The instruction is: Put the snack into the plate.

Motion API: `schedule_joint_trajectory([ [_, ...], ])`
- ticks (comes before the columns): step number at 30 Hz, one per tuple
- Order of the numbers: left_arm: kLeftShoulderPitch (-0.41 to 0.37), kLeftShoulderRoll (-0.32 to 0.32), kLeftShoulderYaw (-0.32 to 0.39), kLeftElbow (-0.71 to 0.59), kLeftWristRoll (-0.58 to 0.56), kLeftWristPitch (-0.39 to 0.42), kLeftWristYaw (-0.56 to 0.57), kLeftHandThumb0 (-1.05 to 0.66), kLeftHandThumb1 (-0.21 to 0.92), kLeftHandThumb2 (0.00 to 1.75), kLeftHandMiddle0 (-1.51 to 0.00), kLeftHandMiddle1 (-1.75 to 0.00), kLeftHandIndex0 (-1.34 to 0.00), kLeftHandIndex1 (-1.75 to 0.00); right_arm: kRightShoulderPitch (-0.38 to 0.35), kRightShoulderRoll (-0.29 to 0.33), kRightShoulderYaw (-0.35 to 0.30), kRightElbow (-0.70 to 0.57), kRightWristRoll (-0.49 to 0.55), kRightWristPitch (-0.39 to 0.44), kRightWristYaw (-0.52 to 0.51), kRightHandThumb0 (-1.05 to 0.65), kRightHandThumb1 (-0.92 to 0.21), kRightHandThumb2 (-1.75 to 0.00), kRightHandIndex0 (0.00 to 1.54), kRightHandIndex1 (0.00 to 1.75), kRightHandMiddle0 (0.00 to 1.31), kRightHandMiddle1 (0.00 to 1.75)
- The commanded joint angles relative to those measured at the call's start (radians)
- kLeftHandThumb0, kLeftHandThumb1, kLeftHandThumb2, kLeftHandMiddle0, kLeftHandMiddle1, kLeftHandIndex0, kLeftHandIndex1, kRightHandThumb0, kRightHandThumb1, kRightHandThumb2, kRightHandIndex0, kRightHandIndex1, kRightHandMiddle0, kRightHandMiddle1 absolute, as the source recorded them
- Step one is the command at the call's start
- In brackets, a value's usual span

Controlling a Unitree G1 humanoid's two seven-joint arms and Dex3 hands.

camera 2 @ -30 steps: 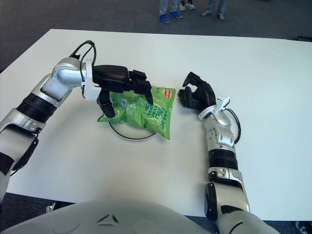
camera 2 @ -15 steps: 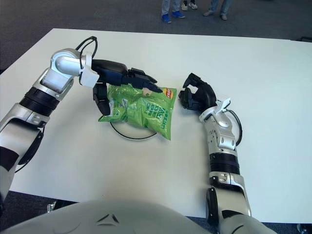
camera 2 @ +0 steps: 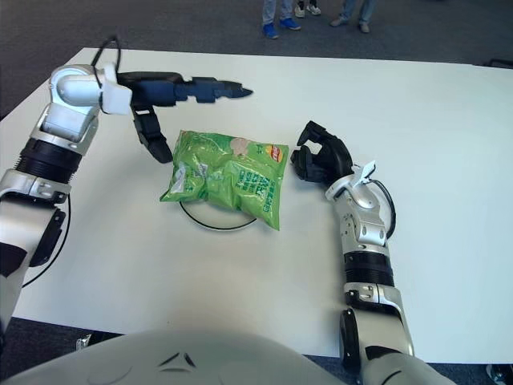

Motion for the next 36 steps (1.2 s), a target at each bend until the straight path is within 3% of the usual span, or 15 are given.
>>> schedule_joint_trajectory([
  [1,-0.014,-0.021,0.042,0.057,-0.017,-0.017,0.028,-0.85,0.58,0.7,0.0,0.0,0.0,0.0,0.041,0.003,0.005,0.05,-0.018,0.034,-0.005,-0.47,-0.35,-1.28,1.31,1.75,0.59,1.75],
  [7,-0.021,-0.041,0.111,0.181,-0.049,-0.127,0.036,-0.9,0.66,0.64,-0.04,-0.02,0.0,-0.07,0.037,0.001,0.005,0.058,-0.017,0.032,-0.005,-0.47,-0.36,-1.27,1.31,1.75,0.58,1.75],
  [12,-0.019,-0.066,0.189,0.321,-0.062,-0.199,0.105,-0.92,0.76,0.56,-0.08,-0.05,0.0,-0.18,0.031,0.001,0.003,0.069,-0.012,0.031,-0.002,-0.47,-0.36,-1.27,1.31,1.75,0.58,1.75],
  [18,-0.046,-0.086,0.238,0.4,-0.075,-0.135,0.156,-0.98,0.89,0.45,-0.09,-0.06,0.0,-0.2,0.024,0.001,0.0,0.083,-0.007,0.033,0.002,-0.47,-0.36,-1.27,1.31,1.75,0.59,1.75],
  [25,-0.063,-0.14,0.327,0.452,-0.211,0.011,0.068,-1.04,0.92,0.6,-0.11,-0.08,0.0,-0.2,0.021,0.004,-0.001,0.093,-0.011,0.022,-0.001,-0.47,-0.35,-1.28,1.31,1.75,0.59,1.75],
  [30,-0.04,-0.178,0.381,0.438,-0.253,0.098,0.123,-1.05,0.92,0.72,-0.18,-0.13,0.0,-0.25,0.02,0.006,-0.001,0.104,-0.013,0.006,-0.003,-0.47,-0.35,-1.28,1.31,1.75,0.59,1.75],
  [33,-0.03,-0.188,0.4,0.422,-0.26,0.144,0.154,-1.05,0.92,0.75,-0.15,-0.24,0.0,-0.27,0.019,0.005,-0.001,0.11,-0.011,0.004,-0.001,-0.47,-0.35,-1.28,1.31,1.75,0.59,1.75],
  [36,-0.012,-0.204,0.428,0.4,-0.272,0.187,0.2,-1.05,0.92,0.78,-0.06,-0.49,0.0,-0.29,0.017,0.004,-0.002,0.114,-0.009,0.004,0.0,-0.47,-0.35,-1.28,1.31,1.75,0.59,1.75],
])
